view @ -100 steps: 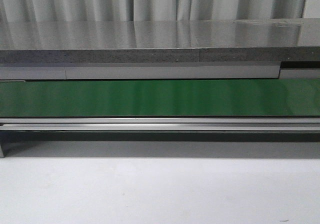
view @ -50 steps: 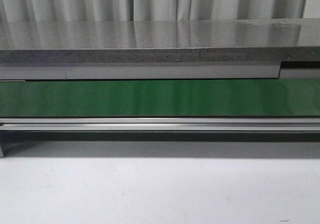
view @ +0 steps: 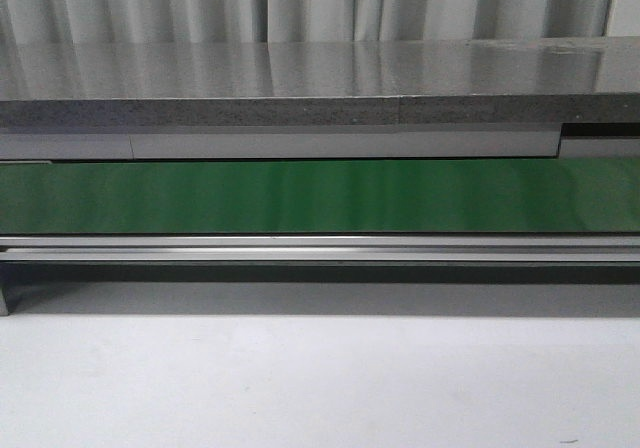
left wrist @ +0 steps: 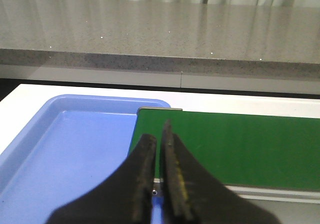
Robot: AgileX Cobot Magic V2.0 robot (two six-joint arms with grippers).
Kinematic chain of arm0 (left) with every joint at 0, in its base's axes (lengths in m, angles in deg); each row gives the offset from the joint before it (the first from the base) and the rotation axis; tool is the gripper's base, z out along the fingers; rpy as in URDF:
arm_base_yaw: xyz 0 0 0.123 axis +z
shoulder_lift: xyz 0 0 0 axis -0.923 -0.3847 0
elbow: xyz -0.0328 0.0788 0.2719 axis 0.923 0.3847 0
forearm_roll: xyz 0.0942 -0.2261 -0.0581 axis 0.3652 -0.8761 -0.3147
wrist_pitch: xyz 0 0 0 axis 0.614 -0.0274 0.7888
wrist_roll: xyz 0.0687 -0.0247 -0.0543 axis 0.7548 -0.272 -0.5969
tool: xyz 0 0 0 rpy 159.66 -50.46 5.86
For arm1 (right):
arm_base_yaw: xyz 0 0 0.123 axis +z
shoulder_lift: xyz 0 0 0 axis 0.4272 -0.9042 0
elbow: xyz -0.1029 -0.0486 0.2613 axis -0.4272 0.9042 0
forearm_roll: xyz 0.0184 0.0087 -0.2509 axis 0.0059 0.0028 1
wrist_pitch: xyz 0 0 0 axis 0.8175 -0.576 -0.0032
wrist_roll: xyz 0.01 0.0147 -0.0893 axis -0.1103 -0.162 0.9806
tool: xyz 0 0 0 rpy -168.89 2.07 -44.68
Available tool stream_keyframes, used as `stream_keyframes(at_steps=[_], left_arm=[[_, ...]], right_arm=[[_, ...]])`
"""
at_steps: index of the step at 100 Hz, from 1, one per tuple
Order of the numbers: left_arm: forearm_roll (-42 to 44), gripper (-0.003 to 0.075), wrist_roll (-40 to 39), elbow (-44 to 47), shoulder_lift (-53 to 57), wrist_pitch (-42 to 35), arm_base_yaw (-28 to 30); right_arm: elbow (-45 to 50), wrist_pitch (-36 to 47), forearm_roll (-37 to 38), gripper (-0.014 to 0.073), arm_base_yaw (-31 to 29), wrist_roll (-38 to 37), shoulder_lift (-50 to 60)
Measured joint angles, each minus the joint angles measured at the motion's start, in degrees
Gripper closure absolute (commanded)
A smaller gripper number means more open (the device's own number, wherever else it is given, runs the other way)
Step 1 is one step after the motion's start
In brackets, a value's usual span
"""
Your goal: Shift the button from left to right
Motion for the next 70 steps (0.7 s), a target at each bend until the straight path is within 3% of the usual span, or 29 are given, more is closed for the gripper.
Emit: stream_keyframes(at_steps=[24,70], left_arm=[[2.74,0.0715,-0.1,5.02,4.51,-2.78,-3.95],[3.09,0.0715,-0.1,14.19,19.28,-3.75,-4.19]], right_arm=[[0.0,0.0,-0.09,0.0662,0.0,0.0,0.0],[0.0,0.0,-0.09,0.0662,0.0,-0.1,0.0]])
